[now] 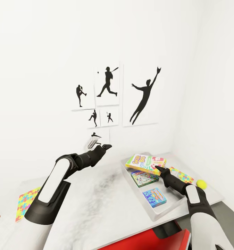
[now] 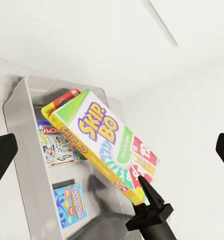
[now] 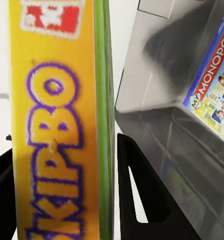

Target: Put all the toys in the child's room - the three board games (two on the bed and one on the table), the two jigsaw puzzles on the table, and the tennis ball on the table - inside the toy box on the table in the child's room.

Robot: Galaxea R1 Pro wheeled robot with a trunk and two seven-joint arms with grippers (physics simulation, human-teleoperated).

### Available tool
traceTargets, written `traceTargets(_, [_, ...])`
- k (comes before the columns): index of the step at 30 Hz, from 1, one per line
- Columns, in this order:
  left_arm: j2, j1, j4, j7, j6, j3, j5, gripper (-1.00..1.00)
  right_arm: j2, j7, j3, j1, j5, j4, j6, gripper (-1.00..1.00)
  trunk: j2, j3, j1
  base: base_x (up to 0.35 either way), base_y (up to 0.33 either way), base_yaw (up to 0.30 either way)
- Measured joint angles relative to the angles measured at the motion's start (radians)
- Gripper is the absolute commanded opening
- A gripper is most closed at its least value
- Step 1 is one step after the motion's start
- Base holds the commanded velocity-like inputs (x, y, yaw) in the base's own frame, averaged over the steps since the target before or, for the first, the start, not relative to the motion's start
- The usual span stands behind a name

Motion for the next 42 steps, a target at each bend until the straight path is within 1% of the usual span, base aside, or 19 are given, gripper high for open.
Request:
traceTargets(7, [0.000,0.000,-0.001,0.000,0.000,0.000,0.001,1.00,-0.004,-0.020,-0.004,-0.001,-0.001,0.000,-0.026,-1.00,0.000,0.000,0.000,0.000,0.000,0.000])
traceTargets(10, [0.000,0.000,-0.001,0.000,0.000,0.000,0.001,1.00,-0.005,-0.031,-0.022,-0.001,-0.002,0.000,-0.038,-1.00,0.000,0.000,0.000,0.000,0.000,0.000])
traceTargets(11, [0.000,0.000,-0.001,0.000,0.000,0.000,0.001,1.00,-0.005,-0.031,-0.022,-0.001,-0.003,0.000,-0.037,-1.00,0.000,0.000,0.000,0.000,0.000,0.000])
traceTargets(15, [0.000,0.000,-0.001,0.000,0.000,0.000,0.001,1.00,-0.006,-0.038,-0.059,-0.002,-0.003,0.001,-0.046,-1.00,0.000,0.000,0.000,0.000,0.000,0.000])
traceTargets(25, [0.001,0.000,0.000,0.000,0.000,0.001,0.001,1.00,-0.003,-0.042,-0.093,-0.002,-0.004,0.002,-0.054,-1.00,0.000,0.000,0.000,0.000,0.000,0.000])
traceTargets(30, [0.001,0.000,0.000,0.000,0.000,0.001,0.001,1.00,0.000,-0.043,-0.098,-0.001,-0.003,0.006,-0.065,-1.00,0.000,0.000,0.000,0.000,0.000,0.000])
traceTargets(42, [0.000,0.000,0.001,0.000,0.000,0.001,0.001,1.00,0.002,-0.042,-0.101,-0.003,0.000,0.080,-0.138,-1.00,0.000,0.000,0.000,0.000,0.000,0.000])
